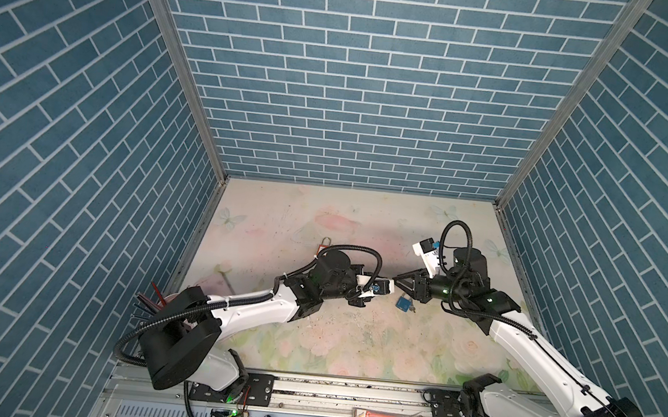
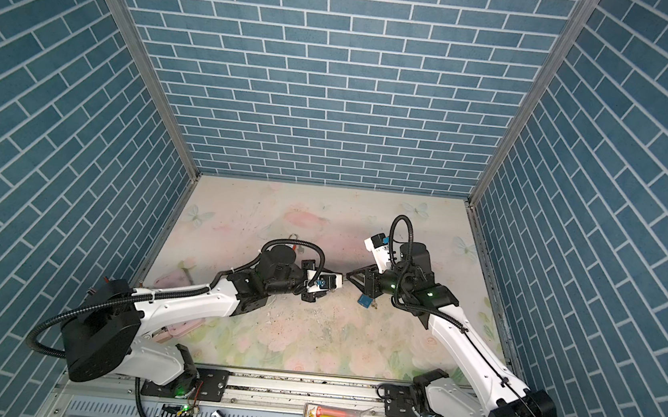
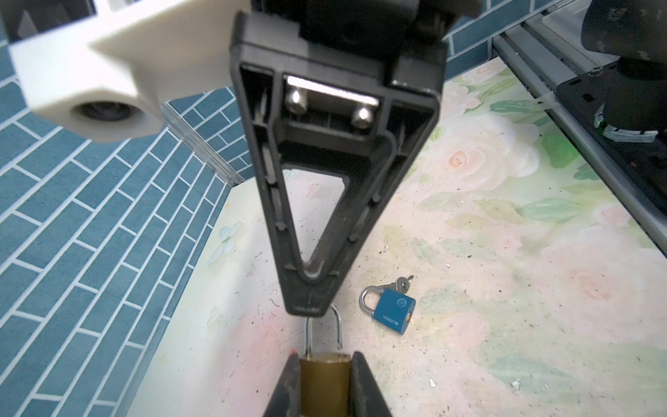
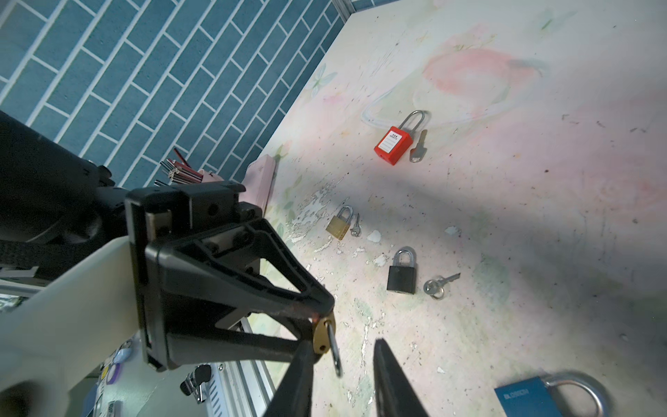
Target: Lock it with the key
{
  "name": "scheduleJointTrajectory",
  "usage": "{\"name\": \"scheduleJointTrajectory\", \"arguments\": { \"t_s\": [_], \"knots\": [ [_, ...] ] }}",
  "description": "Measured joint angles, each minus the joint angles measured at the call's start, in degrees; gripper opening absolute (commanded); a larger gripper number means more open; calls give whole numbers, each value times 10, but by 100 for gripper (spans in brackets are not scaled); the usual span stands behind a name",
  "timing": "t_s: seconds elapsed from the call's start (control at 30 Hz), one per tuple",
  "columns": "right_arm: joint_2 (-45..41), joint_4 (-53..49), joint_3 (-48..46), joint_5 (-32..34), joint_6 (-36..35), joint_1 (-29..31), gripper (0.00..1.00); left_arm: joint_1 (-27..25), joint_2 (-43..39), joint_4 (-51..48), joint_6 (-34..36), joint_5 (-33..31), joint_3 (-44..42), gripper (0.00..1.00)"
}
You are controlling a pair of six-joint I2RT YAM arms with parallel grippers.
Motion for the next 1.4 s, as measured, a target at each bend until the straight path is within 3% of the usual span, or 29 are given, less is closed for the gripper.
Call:
{"name": "scheduleJointTrajectory", "arguments": {
  "t_s": [0.57, 1.4],
  "knots": [
    [3, 25, -11, -22, 11, 2, 1, 5, 0, 7, -9, -8, 0, 0],
    [45, 83, -12, -37, 59, 2, 0, -12, 7, 55, 4, -79, -19, 0]
  ]
}}
